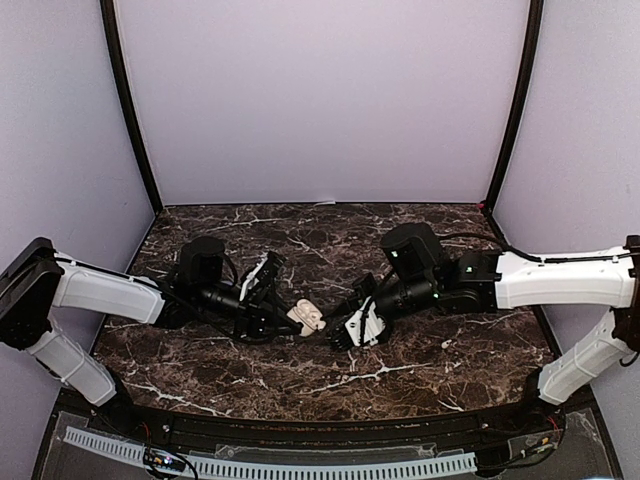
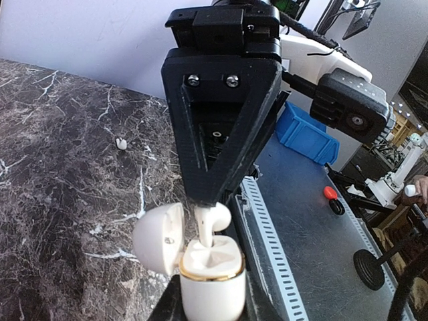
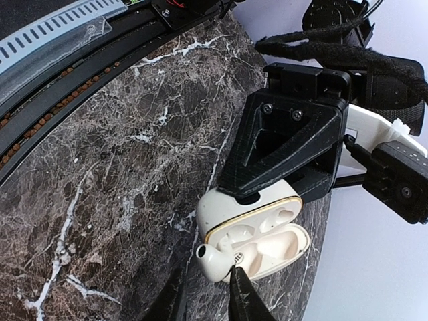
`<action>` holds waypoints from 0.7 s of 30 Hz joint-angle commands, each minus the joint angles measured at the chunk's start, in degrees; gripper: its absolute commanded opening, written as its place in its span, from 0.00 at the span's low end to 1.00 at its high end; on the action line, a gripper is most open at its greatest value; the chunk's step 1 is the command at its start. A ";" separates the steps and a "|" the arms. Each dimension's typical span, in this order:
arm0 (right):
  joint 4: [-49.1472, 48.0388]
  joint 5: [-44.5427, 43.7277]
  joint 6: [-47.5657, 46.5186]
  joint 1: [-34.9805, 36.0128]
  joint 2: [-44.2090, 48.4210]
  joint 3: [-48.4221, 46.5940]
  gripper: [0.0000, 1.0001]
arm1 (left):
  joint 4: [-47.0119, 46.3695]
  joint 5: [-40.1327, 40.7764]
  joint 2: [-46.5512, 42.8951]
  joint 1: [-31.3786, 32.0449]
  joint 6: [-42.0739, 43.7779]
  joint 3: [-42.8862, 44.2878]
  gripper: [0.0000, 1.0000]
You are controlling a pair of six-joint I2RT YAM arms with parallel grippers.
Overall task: Insert the wireless bluetooth earbuds into the charging case
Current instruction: Adjust the right earbud in the right side groove of the charging case.
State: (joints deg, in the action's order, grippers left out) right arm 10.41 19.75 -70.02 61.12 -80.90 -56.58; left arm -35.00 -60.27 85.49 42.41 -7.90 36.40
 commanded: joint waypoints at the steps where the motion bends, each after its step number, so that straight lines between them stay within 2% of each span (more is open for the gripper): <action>1: -0.13 1.42 -0.29 -0.30 -0.65 -1.78 0.21 | 0.02 -1.46 -0.15 0.39 1.14 1.44 0.05; 6: 0.46 1.79 0.11 -0.39 -1.12 -2.30 0.15 | 0.12 -1.48 0.07 0.49 1.46 1.49 0.05; 21: 4.96 3.38 4.08 -0.57 -3.06 -5.25 0.13 | 0.49 0.35 -0.96 0.78 2.90 1.42 0.06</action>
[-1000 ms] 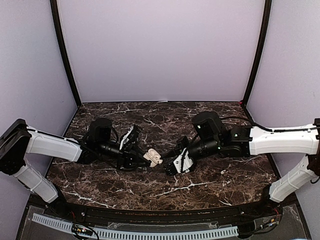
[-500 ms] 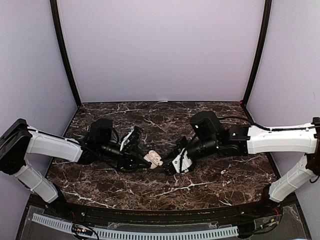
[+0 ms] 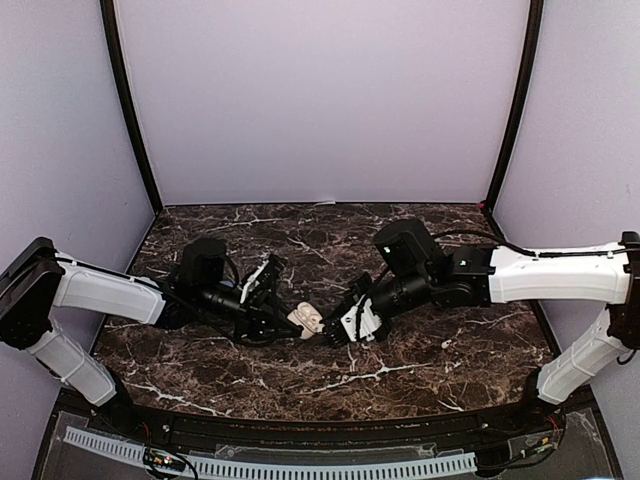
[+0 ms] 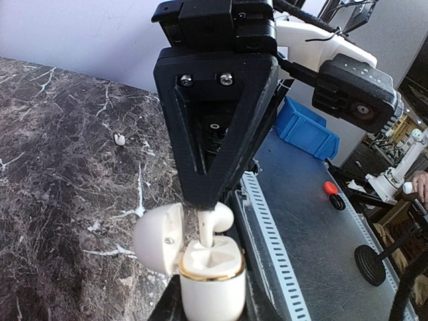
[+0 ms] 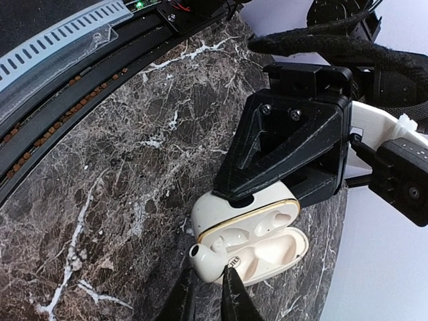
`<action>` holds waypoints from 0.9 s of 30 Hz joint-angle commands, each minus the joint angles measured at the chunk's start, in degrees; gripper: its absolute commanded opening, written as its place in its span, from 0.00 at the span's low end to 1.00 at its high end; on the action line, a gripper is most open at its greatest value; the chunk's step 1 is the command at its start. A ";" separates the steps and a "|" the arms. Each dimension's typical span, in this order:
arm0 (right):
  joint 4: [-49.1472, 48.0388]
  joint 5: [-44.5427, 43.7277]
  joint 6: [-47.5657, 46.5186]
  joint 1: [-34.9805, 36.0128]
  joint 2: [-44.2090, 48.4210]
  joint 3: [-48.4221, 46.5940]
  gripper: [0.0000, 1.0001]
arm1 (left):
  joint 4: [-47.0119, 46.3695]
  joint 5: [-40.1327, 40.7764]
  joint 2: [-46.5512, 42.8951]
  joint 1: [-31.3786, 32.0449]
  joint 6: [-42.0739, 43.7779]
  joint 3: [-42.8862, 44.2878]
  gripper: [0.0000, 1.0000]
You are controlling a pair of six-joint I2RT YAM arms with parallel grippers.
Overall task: Insert the wireless bluetooth earbuds into the charging case
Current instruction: Adjust the right earbud in the right side groove of the charging case.
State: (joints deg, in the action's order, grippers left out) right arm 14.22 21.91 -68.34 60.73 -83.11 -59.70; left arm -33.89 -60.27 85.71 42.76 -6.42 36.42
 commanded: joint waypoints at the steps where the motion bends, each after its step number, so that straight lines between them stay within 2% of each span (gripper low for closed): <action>1: 1.68 1.05 2.99 -0.17 -1.02 -2.60 0.12 | -0.65 1.06 -1.49 0.52 1.79 1.18 0.06; 10: 4.26 1.34 11.05 -0.19 -2.26 -5.07 0.13 | -2.98 5.03 -4.93 1.45 5.73 -1.36 0.06; 17: 1.03 -1.31 19.09 -0.09 -1.17 -3.80 0.12 | -7.48 7.36 -6.99 2.42 9.03 -4.34 0.06; 27: -0.42 -2.86 26.49 0.35 -0.50 -3.19 0.11 | -7.29 12.00 -7.96 4.51 14.15 -4.67 0.06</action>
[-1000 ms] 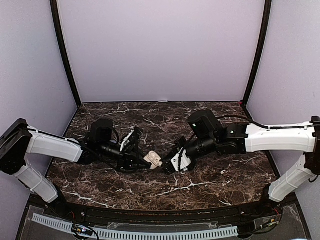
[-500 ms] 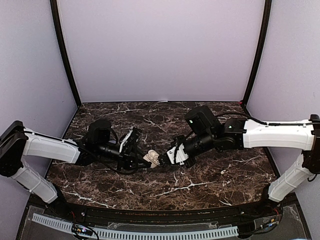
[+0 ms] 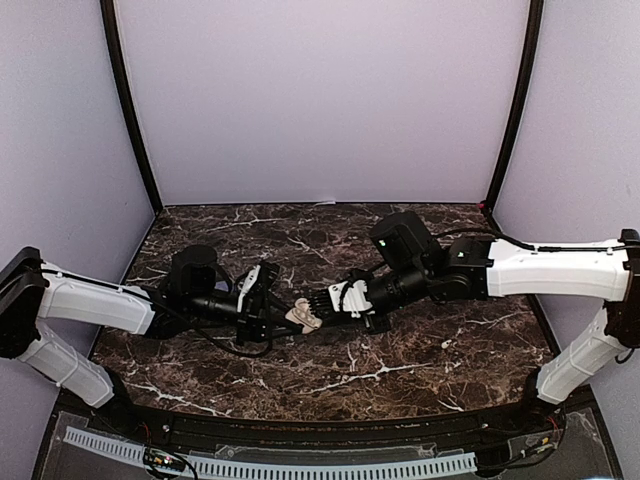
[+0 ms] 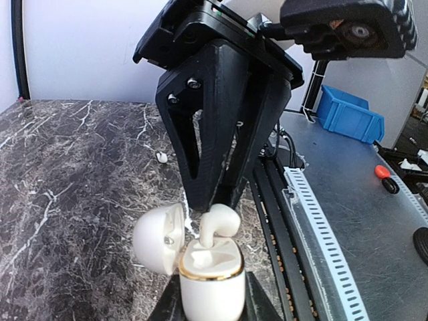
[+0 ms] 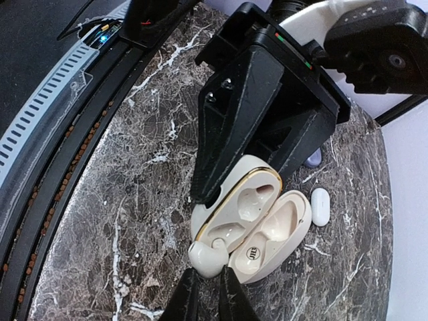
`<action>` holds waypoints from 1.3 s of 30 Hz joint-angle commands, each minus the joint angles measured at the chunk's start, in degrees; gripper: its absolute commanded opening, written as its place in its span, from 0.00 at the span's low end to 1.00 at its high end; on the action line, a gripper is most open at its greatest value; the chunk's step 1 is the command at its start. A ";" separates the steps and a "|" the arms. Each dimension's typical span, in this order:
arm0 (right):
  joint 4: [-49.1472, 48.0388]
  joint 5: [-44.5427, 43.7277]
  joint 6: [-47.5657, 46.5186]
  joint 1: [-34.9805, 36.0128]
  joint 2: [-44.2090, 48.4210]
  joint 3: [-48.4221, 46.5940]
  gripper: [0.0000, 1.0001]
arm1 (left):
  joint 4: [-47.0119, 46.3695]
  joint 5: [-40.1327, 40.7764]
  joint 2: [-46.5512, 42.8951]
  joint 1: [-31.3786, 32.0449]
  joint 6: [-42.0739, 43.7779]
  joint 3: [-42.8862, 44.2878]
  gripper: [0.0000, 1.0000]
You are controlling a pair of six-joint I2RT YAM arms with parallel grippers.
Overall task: Insert the wireless bluetooth earbuds into the charging case
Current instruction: Adjust the right earbud in the right side groove of the charging case.
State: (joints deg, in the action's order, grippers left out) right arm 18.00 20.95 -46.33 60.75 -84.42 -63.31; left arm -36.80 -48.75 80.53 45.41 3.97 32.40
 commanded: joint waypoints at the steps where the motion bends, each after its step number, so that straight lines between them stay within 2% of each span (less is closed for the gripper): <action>1: -4.58 -2.30 5.49 0.40 0.88 0.53 0.11 | -4.58 0.83 -2.95 2.14 4.46 -0.86 0.06; 6: -5.74 -3.56 10.62 0.59 0.84 0.48 0.12 | -8.31 2.26 -3.86 3.46 7.56 -3.16 0.06; 12: -9.36 -5.33 17.55 1.25 1.68 1.70 0.14 | -9.48 11.66 -3.89 5.91 11.47 -3.22 0.06; 18: -12.97 -8.09 24.02 1.63 2.15 3.20 0.14 | -12.01 16.73 -3.89 7.52 15.74 -3.74 0.06; 29: -20.19 -15.54 37.53 1.99 2.77 5.40 0.10 | -21.19 20.56 -0.70 9.37 21.92 -5.53 0.06; 39: -23.75 -17.77 46.16 3.04 2.94 7.18 0.10 | -29.49 24.35 2.53 10.40 24.98 -6.52 0.06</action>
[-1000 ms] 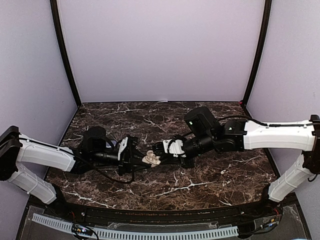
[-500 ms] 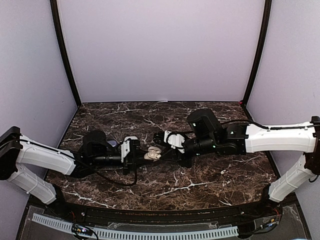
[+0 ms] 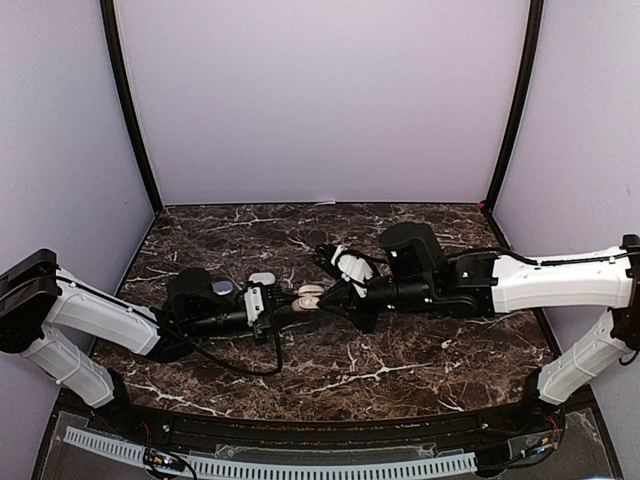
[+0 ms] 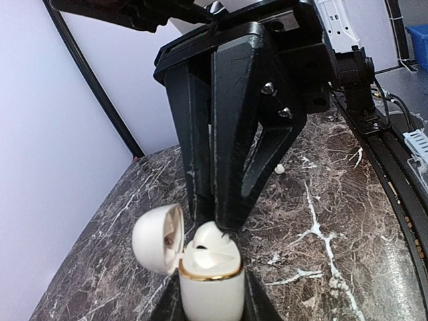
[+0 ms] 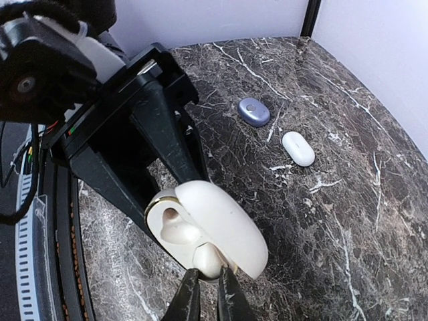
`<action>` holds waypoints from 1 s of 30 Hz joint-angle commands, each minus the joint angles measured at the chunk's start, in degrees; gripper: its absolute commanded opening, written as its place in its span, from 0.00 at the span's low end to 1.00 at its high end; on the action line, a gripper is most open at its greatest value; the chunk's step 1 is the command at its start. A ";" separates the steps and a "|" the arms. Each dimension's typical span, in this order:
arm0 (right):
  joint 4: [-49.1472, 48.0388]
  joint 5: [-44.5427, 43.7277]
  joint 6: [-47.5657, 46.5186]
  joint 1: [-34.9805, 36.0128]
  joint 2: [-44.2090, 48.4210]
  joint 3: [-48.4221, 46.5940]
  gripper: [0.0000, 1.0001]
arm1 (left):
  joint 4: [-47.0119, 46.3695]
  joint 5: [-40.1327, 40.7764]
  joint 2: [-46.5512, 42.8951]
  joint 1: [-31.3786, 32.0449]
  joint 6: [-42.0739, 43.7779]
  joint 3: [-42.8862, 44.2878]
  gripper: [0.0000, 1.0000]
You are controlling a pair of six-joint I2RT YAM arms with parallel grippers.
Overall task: Insert the wireless bluetooth earbuds into the charging case
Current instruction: Adjust the right earbud in the right side groove of the charging case, then pick up the left earbud from the center of the board.
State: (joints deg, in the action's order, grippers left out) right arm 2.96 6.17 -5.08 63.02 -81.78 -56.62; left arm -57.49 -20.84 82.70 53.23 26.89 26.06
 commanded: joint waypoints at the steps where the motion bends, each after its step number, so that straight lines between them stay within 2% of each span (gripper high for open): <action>1: -8.87 -3.03 5.11 0.90 0.42 0.73 0.11 | -9.25 -3.36 0.56 2.58 1.72 -0.31 0.06; 5: -9.50 -2.98 4.87 1.30 2.42 2.39 0.18 | -10.71 -2.07 1.09 2.49 -0.98 -0.80 0.06; 8: -10.45 -4.17 4.47 1.31 5.99 4.70 0.28 | -12.04 -1.32 1.53 2.36 -2.86 -1.55 0.06; 14: -7.23 -6.32 3.99 1.05 13.42 8.64 0.35 | -16.15 -2.77 2.28 0.34 -8.33 -3.43 0.06; 18: -2.76 -10.85 8.37 0.52 17.43 9.93 0.41 | -20.69 -4.20 3.24 -1.49 -13.24 -4.43 0.06; 23: 12.36 -23.95 24.24 -3.03 20.66 7.77 0.51 | -25.99 -6.89 5.11 -4.17 -20.15 -5.05 0.06; 26: 21.34 -20.19 29.10 -9.04 20.36 6.66 0.46 | -26.36 -7.45 6.02 -4.54 -20.26 -4.96 0.06; 30: 31.05 -17.20 37.09 -13.88 18.45 7.62 0.46 | -25.55 -7.25 6.14 -4.62 -19.54 -4.74 0.06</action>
State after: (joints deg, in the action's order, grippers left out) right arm 20.47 -11.57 20.47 52.73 -62.04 -48.69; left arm -79.96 -26.59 88.92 48.84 8.78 21.54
